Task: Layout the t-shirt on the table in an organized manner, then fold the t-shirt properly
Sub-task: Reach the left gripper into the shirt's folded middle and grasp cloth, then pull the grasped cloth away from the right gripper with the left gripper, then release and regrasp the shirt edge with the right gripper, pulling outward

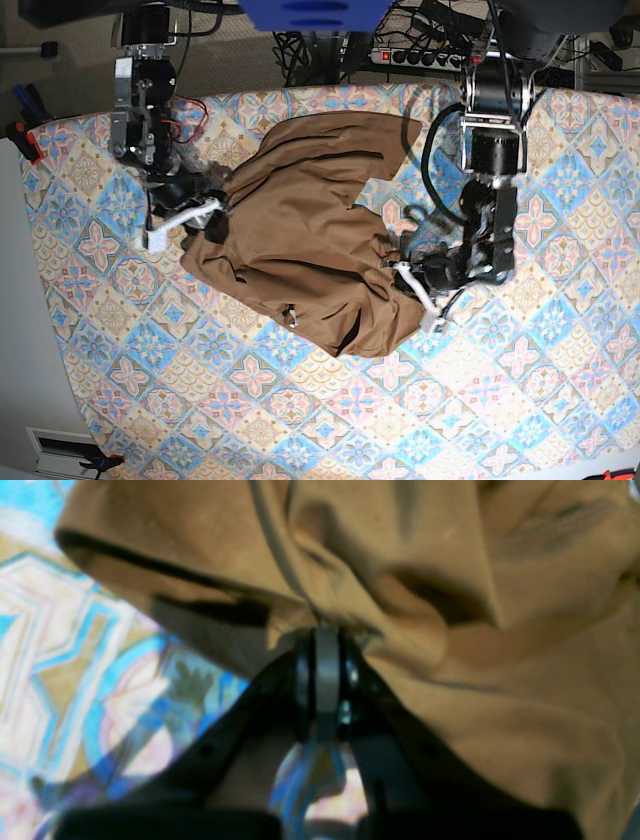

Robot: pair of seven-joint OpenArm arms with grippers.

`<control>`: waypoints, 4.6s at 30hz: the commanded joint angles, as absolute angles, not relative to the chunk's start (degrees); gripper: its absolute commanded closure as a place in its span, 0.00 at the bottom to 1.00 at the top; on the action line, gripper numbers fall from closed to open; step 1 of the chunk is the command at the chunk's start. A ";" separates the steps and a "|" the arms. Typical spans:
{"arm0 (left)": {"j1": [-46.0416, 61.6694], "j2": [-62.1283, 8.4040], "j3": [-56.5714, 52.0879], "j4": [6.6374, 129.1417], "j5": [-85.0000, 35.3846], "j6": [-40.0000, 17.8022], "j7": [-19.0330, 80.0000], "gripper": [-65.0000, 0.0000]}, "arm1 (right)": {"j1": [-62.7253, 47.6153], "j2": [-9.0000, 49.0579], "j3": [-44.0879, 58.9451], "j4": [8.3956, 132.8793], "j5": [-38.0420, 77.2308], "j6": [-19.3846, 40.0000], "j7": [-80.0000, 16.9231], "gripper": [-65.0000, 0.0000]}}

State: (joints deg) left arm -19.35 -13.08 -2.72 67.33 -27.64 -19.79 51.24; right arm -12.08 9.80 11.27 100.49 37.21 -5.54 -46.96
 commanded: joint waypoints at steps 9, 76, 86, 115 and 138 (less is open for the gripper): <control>-14.20 -17.80 -22.99 89.27 -27.74 -19.74 63.96 1.00 | -14.29 10.33 12.79 101.58 38.02 -5.05 -45.93 0.61; -27.56 -9.27 -8.75 54.29 -28.09 -24.40 42.68 1.00 | -16.48 10.33 12.44 101.58 37.85 -5.05 -46.02 0.61; -21.49 -10.86 -19.30 77.49 -27.91 -24.75 55.16 1.00 | -16.40 10.24 12.44 101.58 37.85 -5.05 -46.02 0.61; 0.13 -21.67 -38.37 91.03 -27.91 -24.92 55.08 1.00 | -20.70 10.24 12.44 100.35 37.85 9.89 -55.78 0.62; 2.15 -21.67 -38.37 91.03 -27.82 -24.92 55.16 1.00 | -6.37 10.15 0.04 87.25 37.85 13.49 -56.04 0.62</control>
State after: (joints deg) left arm 2.57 -20.64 -38.06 89.91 -27.11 -24.88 56.07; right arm -6.72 10.26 0.38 86.98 38.26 13.63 -54.22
